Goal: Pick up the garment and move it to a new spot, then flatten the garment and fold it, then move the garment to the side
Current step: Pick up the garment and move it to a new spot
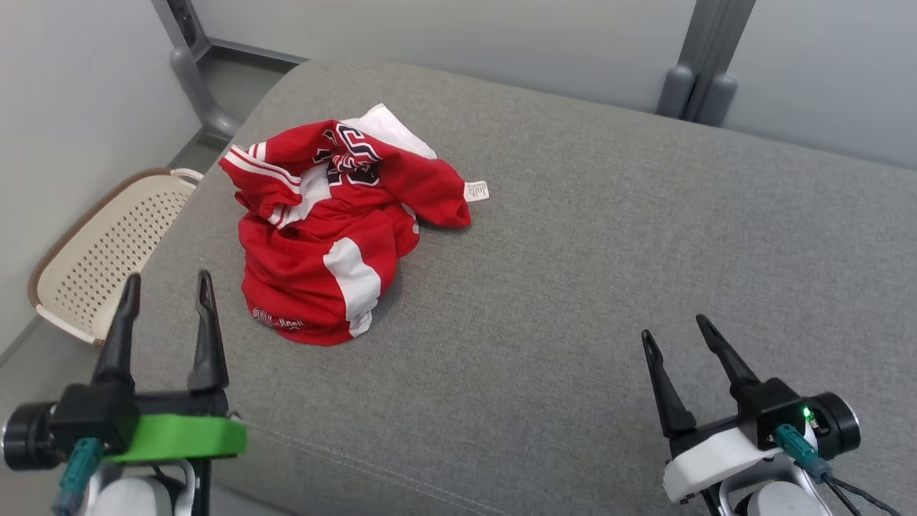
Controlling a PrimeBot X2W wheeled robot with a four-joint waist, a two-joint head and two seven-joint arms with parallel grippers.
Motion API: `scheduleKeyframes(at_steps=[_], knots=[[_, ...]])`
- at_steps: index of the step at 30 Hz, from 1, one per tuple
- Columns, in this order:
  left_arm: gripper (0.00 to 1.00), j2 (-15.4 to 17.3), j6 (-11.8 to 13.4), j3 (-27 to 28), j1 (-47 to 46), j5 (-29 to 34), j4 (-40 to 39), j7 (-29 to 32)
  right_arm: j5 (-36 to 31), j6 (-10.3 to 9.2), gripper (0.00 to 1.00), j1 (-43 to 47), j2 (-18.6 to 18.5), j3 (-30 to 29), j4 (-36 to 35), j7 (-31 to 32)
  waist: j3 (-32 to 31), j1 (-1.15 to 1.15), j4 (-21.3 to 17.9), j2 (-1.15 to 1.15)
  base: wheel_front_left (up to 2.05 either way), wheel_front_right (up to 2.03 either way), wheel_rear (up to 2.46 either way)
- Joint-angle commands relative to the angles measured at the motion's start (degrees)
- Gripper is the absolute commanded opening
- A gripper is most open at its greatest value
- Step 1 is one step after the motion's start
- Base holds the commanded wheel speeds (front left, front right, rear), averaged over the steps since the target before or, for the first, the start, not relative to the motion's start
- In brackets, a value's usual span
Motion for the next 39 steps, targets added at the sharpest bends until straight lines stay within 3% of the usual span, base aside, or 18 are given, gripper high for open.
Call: scheduleKeyframes(at_steps=[1, 5, 11, 20, 29, 33, 38, 39], knots=[[1.0, 0.55, 0.04, 0.49, -3.25, 0.17, -0.07, -0.03, -1.38, -0.02, 1.0, -1.1, -0.3, -0.67, -0.34, -0.2, 5.69, 0.0, -1.82, 0.0, 0.0, 0.0, 0.0], [1.0, 3.19, 0.04, 0.16, -11.53, -0.25, 3.23, -0.03, -3.75, -0.02, 1.0, -2.8, -0.74, -1.62, -0.75, -0.2, 9.78, 0.0, -2.55, 0.0, 0.0, 0.0, 0.0], [1.0, 10.55, 0.05, -3.84, -26.43, -3.48, 16.24, 0.14, -4.75, -0.02, 1.0, -5.48, -2.58, -1.57, -1.86, -0.2, 15.42, 0.0, -4.43, 0.0, 0.0, 0.0, 0.0], [1.0, 18.82, 0.07, -15.02, -45.6, -14.63, 34.57, 10.93, -5.59, -0.02, 1.0, -8.34, -3.99, -2.38, -3.86, -0.2, 22.93, 0.0, -7.55, 0.0, 0.0, 0.0, 0.0], [1.0, 23.1, 0.06, -26.16, -52.48, -27.08, 45.32, 22.44, -6.02, -0.03, 1.0, -9.53, -4.16, -2.81, -5.36, -0.18, 27.98, 0.0, -10.12, 0.0, 0.0, 0.0, 0.0], [1.0, 24.11, 0.07, -28.63, -53.72, -29.95, 48.67, 22.12, -6.27, -0.05, 1.0, -10.55, -4.67, -3.1, -5.86, -0.05, 30.14, 0.0, -10.7, 0.0, 0.0, 0.0, 0.0], [1.0, 22.87, 0.06, -31.89, -54.23, -32.91, 51.87, 20.15, -6.59, -0.07, 1.0, -11.09, -5.13, -3.95, -5.93, 0.05, 31.79, 0.0, -10.66, 0.0, 0.0, 0.0, 0.0], [0.67, 22.52, 0.02, -32.65, -54.1, -34.01, 51.92, 19.52, -6.64, -0.07, 1.0, -11.13, -5.15, -4.07, -5.79, 0.18, 31.87, 0.0, -10.59, 0.0, 0.0, 0.0, 0.0]])
